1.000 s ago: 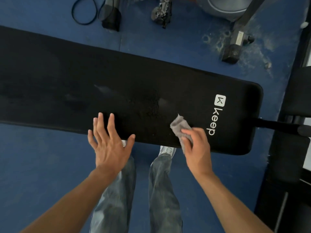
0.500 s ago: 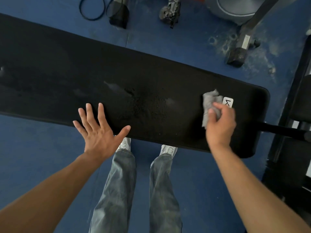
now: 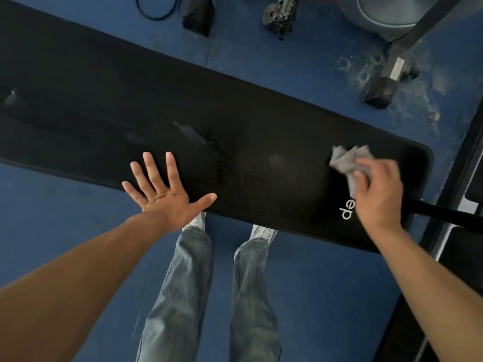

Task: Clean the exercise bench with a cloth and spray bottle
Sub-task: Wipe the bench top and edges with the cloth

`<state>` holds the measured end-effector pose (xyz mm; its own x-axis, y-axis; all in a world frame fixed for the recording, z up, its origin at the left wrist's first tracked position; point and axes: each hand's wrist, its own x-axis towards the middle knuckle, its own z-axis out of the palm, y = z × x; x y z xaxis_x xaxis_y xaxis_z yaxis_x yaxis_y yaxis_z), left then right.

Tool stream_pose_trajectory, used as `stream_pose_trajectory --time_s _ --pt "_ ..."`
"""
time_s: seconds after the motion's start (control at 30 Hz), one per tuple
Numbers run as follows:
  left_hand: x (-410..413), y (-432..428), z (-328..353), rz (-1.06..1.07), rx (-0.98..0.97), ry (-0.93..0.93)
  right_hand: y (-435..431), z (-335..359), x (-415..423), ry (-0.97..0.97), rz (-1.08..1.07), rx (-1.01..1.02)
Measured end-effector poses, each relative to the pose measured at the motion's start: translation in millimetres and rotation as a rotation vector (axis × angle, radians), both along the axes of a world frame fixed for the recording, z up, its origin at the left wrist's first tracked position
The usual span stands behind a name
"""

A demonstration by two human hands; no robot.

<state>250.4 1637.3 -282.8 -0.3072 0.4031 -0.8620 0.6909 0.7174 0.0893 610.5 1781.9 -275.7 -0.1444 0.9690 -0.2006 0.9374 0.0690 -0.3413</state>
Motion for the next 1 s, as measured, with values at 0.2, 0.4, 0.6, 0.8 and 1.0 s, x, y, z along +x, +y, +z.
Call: stream_pose_trajectory --time_s 0.2,0.4,0.6,0.8,1.0 --pt "1 10 9 0.001 -0.057 -0.038 56 -13 -59 0.096 -0.197 0.125" --pt "-1 14 15 0.001 -0.131 -0.059 -54 -3 -100 0.294 0.18 -0.069" --pt "-2 18 17 0.004 -0.171 -0.057 -96 3 -36 0.2 0.147 -0.152" --pt "0 20 17 0.002 -0.182 -0.045 -12 7 -10 0.091 -0.432 0.038" --pt "0 20 13 -0.004 -0.189 -0.015 49 -16 -100 0.233 -0.233 0.112"
